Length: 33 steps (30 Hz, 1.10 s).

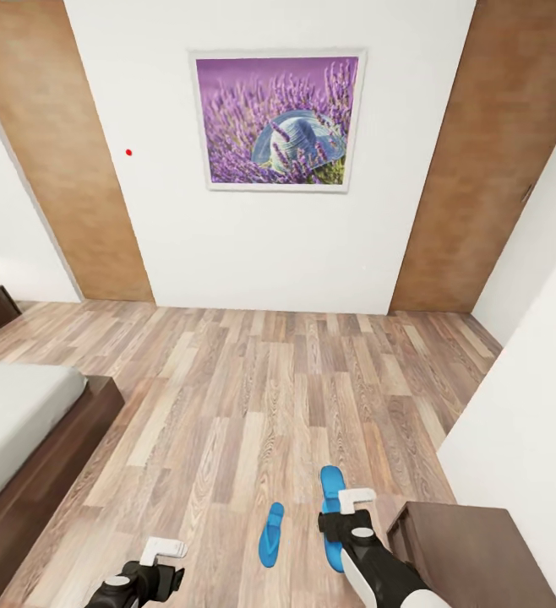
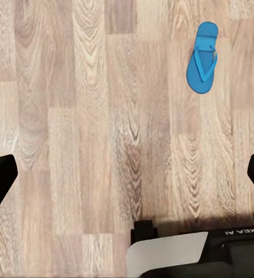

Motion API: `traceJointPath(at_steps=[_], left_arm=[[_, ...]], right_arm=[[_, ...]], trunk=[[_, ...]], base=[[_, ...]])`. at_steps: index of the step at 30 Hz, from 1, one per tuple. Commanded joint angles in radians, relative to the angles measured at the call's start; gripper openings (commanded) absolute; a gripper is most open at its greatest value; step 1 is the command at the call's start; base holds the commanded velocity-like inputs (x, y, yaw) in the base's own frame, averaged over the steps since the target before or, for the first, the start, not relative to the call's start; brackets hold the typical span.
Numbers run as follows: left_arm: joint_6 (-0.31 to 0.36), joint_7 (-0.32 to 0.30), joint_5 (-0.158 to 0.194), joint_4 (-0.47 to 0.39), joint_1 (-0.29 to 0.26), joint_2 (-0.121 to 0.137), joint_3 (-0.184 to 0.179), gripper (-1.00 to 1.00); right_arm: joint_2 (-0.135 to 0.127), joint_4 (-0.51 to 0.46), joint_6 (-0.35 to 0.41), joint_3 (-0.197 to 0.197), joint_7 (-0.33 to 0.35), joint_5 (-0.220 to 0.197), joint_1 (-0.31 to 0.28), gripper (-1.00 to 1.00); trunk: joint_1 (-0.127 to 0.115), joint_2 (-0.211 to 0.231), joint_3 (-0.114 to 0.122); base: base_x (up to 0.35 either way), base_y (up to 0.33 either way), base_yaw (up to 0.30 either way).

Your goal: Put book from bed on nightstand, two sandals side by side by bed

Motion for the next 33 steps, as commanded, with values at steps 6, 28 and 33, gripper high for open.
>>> traceJointPath(at_steps=[6,28,33], left_arm=[[-0.061,0.077,-0.003,0.073,-0.001,-0.025,-0.004,1.0],[-0.124,0.09,0.002,0.084,0.002,-0.032,-0.002,1.0],[-0.125,0.09,0.001,0.086,0.002,-0.032,-0.003,1.0]], right_arm=[[-0.003,-0.006,-0.007,-0.006,-0.008,-0.006,-0.001,-1.0],[-0.003,-0.003,-0.008,-0.005,-0.008,-0.005,-0.001,-1.0],[-0.003,-0.003,-0.008,-0.005,-0.008,-0.005,-0.001,-1.0]], trunk=[[0.001,-0.002,0.0],[0.001,-0.002,0.002],[0.001,-0.002,0.002]], base=[[0.0,0.0,-0.273],[0.074,0.0,-0.067],[0.01,0.0,0.0]])
